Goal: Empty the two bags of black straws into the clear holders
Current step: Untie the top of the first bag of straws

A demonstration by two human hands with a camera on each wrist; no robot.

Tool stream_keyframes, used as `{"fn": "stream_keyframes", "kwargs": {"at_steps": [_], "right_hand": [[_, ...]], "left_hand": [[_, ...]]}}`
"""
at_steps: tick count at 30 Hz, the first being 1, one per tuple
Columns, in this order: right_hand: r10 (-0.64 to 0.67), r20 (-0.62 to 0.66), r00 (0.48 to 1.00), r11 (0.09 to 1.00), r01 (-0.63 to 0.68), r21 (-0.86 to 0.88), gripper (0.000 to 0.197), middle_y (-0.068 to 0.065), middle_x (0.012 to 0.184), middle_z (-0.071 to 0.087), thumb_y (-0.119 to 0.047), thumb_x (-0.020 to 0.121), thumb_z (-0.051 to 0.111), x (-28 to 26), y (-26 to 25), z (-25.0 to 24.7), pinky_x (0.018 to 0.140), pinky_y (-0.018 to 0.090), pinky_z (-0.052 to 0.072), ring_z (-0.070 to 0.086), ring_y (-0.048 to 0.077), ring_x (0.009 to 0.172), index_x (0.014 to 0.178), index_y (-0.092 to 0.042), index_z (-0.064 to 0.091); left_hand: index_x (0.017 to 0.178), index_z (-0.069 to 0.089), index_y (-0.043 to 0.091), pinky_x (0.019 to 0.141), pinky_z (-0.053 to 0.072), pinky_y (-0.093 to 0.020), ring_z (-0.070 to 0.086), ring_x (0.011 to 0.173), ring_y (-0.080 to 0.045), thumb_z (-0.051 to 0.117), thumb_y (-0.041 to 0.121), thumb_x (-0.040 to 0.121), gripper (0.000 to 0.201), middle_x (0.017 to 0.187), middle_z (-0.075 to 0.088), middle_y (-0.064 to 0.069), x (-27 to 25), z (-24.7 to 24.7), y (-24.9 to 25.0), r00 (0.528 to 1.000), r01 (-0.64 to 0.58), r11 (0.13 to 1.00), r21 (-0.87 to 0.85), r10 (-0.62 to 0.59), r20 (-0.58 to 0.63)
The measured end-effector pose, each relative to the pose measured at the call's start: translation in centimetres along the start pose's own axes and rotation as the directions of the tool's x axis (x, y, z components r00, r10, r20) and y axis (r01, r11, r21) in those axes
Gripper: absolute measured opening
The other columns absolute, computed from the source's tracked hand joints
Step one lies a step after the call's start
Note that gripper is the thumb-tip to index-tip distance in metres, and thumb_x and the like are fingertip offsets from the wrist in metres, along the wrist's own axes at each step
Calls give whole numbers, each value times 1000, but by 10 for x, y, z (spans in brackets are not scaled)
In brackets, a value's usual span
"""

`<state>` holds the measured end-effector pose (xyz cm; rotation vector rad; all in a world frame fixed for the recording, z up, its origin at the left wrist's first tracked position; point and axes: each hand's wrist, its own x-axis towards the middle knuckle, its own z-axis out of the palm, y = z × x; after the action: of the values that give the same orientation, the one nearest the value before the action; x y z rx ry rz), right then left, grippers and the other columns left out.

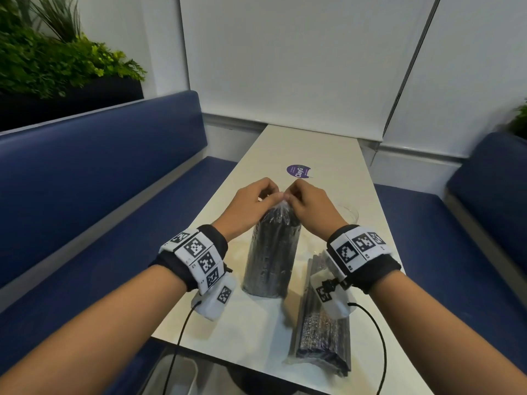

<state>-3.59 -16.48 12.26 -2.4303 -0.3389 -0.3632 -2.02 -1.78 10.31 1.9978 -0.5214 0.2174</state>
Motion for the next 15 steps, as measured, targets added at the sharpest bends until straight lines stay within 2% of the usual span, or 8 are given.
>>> {"fn": "stream_keyframes", "kwargs": {"at_steps": [2, 5, 8, 11, 15], "right_hand": [[12, -24, 1000, 999, -11, 43, 16, 13, 89, 61, -16, 92, 46, -2, 0, 4, 70, 29, 36, 50, 22, 77, 97, -1, 52], [44, -48, 998, 992, -38, 119, 8, 5, 84, 55, -16, 93, 45, -3, 2, 8, 69, 28, 34, 49, 22, 76, 89, -9, 46], [144, -8, 990, 972, -140, 189, 9, -3, 74, 51, -17, 91, 47, -1, 7, 8, 69, 28, 35, 48, 20, 76, 84, -11, 46], [188, -25, 982, 962, -179, 205, 10, -8, 67, 48, -16, 88, 50, 0, 11, 7, 69, 32, 40, 50, 20, 74, 81, -11, 48], [122, -46, 991, 977, -112, 179, 8, -4, 68, 50, -14, 86, 51, -3, 11, 5, 65, 29, 39, 49, 20, 72, 79, -10, 48]], "left_hand": [[89, 55, 10, 67, 42, -7, 53, 76, -8, 51, 24, 93, 15, 81, 57, 4, 1, 4, 1, 999, 9, 998, -59, -11, -35], [92, 55, 10, 77, 45, -23, 54, 83, -16, 50, 24, 94, 16, 85, 57, 1, 2, 12, -2, 993, 76, 979, -190, -92, -77], [95, 57, 8, 83, 46, -33, 55, 85, -18, 51, 26, 93, 19, 85, 59, 0, -1, 15, -5, 991, 106, 962, -253, -123, -51], [93, 62, 9, 81, 50, -30, 60, 85, -19, 59, 29, 89, 21, 88, 65, -4, 0, 10, -4, 999, 33, 992, -120, -36, -24], [90, 63, 14, 74, 47, -21, 58, 82, -12, 62, 33, 86, 20, 88, 63, 3, 10, -1, -1, 997, -51, 993, 107, 45, 59]]}}
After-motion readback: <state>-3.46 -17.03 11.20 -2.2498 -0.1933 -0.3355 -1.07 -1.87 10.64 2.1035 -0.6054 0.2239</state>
